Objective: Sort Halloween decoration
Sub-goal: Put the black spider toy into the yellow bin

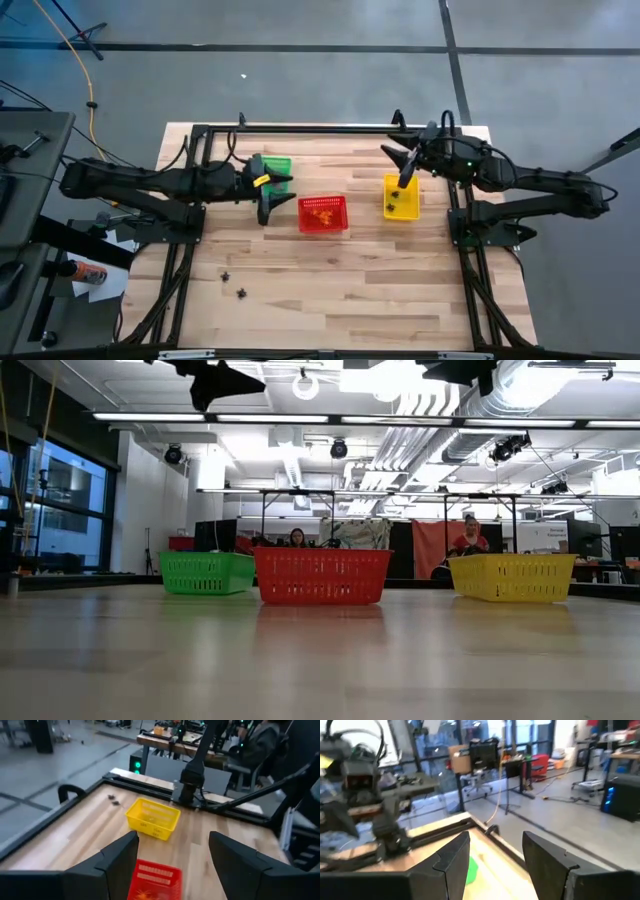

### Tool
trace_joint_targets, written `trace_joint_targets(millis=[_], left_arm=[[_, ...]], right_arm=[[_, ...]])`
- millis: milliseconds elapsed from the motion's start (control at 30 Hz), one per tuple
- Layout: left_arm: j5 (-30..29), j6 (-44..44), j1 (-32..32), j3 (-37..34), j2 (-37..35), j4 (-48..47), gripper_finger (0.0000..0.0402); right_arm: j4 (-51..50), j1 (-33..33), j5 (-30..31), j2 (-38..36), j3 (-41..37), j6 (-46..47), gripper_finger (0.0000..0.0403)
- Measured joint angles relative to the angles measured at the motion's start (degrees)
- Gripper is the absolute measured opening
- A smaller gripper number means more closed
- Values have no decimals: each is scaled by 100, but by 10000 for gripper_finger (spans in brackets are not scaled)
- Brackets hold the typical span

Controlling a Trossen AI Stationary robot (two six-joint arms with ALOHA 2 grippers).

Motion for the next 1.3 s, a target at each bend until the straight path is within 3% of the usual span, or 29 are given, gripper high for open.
trace_joint_targets(millis=[200,500,600,833,1067,1133,1300], left_arm=[[-1,567,1,0,4,-116,232],[62,598,1,0,7,-165,232],[63,575,1,0,7,-118,232],[62,573,3,0,7,-7,232],[144,299,3,11,4,51,232],[215,13,-6,239,4,-593,232],[212,-530,-245,1370,384,-4139,232]], right_arm=[[10,14,-344,227,-4,130,177],[181,26,-555,259,-4,146,177],[406,26,-1098,358,-2,127,177],[979,143,-2997,939,-2,-287,177],[1320,335,-3109,1388,-2,-370,177],[1314,334,-2987,1427,-2,-370,177],[1322,240,-2848,1446,-2,-373,177]])
